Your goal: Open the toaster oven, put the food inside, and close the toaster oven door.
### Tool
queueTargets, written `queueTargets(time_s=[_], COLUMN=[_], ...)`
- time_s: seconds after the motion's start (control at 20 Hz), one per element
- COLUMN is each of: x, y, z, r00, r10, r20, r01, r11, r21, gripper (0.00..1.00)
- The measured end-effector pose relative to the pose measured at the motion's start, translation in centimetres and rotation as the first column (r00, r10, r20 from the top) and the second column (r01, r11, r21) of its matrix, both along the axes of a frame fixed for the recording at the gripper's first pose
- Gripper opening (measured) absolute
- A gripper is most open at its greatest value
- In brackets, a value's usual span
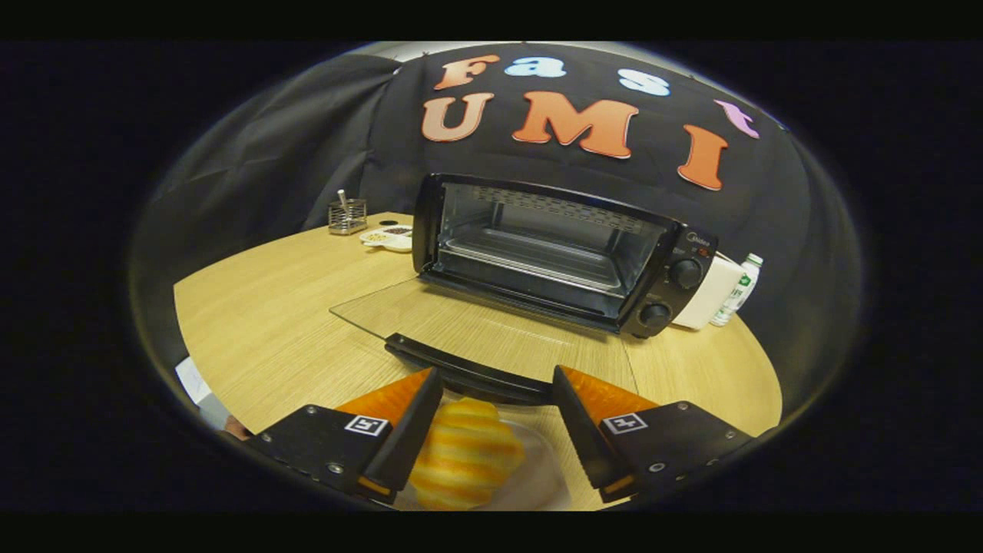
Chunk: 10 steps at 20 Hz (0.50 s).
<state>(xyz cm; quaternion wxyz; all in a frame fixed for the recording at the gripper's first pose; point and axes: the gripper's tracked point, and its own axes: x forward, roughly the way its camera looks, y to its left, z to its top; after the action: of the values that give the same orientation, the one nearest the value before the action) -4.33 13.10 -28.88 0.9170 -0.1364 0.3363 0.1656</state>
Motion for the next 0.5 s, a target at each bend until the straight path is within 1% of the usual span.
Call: queueTargets(time_s=[0.15,0.25,0.3,0.35,0.4,0.5], x=[-0.2,-0.5,-0.6,-0.8,-0.9,-1.8], y=[-0.2,-0.1,0.4,1.4,2.3,3.3], z=[0.6,0.9,0.8,0.9,0.9,0.3], r00=[1.0,1.0,1.0,0.998,0.996,0.984], r10=[0.002,0.006,0.015,0.035,0.04,0.041], r20=[0.026,0.014,-0.013,-0.046,-0.079,-0.172], r01=[-0.001,-0.006,-0.015,-0.029,-0.026,0.004], r11=[1.0,1.0,0.999,0.994,0.985,0.967], r21=[-0.01,0.018,0.051,0.109,0.17,0.255], gripper=[0.89,0.9,0.9,0.9,0.9,0.9])
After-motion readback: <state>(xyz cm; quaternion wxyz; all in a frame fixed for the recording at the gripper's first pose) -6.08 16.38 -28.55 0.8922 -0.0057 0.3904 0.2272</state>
